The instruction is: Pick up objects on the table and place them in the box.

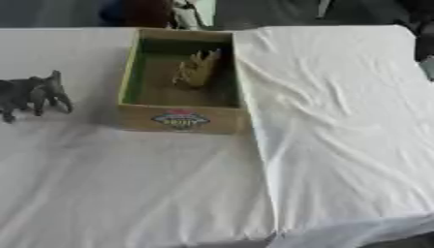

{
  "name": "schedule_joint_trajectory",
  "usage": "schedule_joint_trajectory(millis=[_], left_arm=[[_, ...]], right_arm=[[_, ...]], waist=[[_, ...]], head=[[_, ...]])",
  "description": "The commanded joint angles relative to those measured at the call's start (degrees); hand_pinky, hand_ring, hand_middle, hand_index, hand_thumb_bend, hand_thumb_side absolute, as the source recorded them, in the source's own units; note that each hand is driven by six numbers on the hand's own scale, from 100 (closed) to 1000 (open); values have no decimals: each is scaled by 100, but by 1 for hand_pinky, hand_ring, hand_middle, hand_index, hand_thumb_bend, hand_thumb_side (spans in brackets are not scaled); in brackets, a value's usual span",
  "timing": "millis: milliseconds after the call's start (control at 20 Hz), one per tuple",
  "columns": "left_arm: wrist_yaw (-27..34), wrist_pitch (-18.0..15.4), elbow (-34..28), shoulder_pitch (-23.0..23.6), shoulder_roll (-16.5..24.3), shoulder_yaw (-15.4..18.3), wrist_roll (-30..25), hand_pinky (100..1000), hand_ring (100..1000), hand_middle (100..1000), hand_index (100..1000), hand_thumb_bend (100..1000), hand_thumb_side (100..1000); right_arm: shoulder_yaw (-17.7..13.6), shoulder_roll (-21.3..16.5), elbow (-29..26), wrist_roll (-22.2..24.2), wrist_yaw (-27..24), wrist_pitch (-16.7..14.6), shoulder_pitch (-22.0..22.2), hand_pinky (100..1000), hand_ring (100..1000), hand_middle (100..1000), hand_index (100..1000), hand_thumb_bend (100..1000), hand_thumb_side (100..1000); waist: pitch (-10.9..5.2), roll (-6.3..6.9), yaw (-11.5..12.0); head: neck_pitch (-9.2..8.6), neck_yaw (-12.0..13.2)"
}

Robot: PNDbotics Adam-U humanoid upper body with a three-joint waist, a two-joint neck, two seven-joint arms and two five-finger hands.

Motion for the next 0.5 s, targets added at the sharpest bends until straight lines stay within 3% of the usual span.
schedule_joint_trajectory(millis=[50,500], left_arm=[[-254,-233,264,-147,27,-25,-46,769,815,678,810,636,527],[-942,-398,609,-212,-280,-124,318,745,770,651,801,601,514]], right_arm=[[-126,-193,-22,797,-292,-581,-53,590,602,598,781,110,100],[-266,-148,119,1477,-979,-581,-10,587,596,592,775,100,100]], waist=[[-59,9,-41],[16,-25,-190]], head=[[32,39],[19,66]])
